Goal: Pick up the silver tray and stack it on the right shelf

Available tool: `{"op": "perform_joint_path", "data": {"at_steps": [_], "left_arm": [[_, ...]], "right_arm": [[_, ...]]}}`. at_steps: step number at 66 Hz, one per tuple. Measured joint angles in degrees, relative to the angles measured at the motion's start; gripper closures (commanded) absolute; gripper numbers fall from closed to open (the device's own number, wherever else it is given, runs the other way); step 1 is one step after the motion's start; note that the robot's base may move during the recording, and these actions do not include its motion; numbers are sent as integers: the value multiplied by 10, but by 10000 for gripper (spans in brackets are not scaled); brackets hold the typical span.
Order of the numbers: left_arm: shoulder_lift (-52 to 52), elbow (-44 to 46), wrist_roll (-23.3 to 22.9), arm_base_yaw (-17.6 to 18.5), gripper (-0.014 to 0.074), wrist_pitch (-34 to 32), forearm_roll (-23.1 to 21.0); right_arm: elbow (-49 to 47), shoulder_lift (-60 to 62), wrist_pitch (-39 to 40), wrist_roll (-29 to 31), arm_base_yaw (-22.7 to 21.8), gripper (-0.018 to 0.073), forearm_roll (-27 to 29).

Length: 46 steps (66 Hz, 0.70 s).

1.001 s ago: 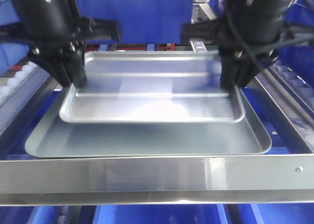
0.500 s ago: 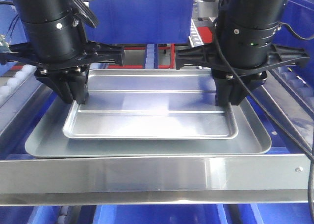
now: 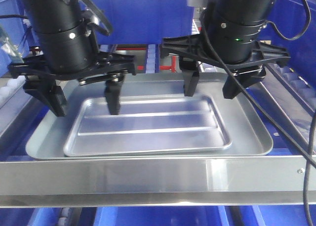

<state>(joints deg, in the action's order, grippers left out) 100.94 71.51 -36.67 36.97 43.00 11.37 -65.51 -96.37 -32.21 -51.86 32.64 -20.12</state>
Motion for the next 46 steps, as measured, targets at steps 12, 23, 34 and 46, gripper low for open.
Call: {"op": "perform_joint_path", "data": {"at_steps": [12,23,34,46], "left_arm": [[0,15,0,0,189,7,10],[0,47,0,0,566,36,24],[0,79,0,0,671,76,65],[-1,84,0,0,678,88,81]], "right_arm": [[0,0,-2,0,0,50,1],[0,7,-5,0,0,400,1],[0,26,-11,0,0,445,1],[0,32,-14,0,0,476,1]]}}
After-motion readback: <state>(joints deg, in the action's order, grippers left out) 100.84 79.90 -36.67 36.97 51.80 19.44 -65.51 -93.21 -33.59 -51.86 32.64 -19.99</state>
